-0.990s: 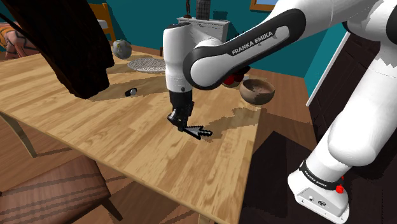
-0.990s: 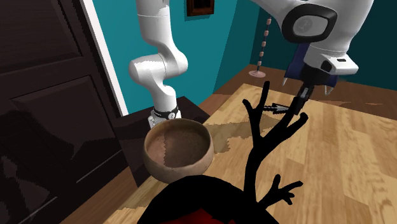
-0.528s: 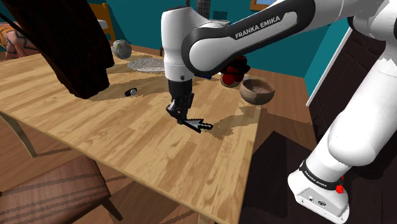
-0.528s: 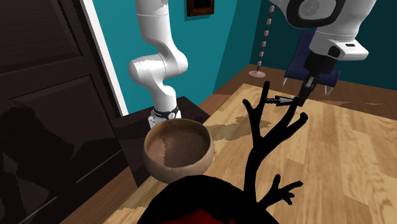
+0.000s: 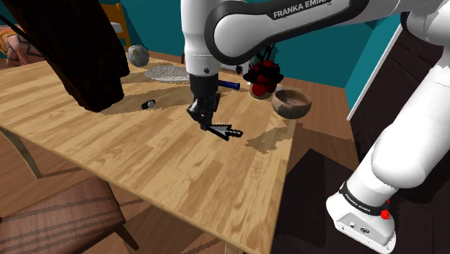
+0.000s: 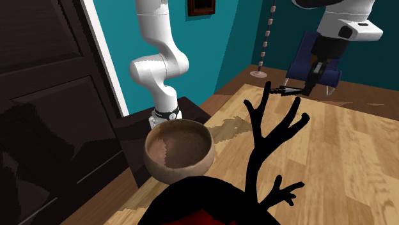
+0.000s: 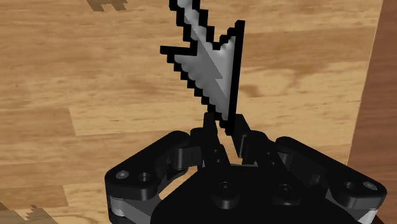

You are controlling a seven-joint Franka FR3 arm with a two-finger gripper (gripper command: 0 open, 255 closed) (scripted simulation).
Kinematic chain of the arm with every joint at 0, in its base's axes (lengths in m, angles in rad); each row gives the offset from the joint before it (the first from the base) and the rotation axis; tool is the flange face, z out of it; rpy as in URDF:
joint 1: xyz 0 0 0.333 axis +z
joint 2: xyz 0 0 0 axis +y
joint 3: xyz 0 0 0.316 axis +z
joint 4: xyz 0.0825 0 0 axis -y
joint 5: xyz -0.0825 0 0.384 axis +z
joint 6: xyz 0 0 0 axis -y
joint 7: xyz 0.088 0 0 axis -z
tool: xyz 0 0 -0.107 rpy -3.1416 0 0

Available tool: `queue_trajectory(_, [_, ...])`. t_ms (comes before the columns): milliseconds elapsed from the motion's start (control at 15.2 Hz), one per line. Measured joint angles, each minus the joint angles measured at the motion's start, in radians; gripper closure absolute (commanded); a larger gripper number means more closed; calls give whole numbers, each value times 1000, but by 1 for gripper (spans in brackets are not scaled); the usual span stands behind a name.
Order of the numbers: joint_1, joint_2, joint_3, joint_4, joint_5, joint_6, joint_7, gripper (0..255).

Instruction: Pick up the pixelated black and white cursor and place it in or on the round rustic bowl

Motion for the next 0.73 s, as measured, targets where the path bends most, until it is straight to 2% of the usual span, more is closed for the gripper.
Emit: queue_trajectory(726, [-8, -27, -8, 108, 14, -131, -16, 255])
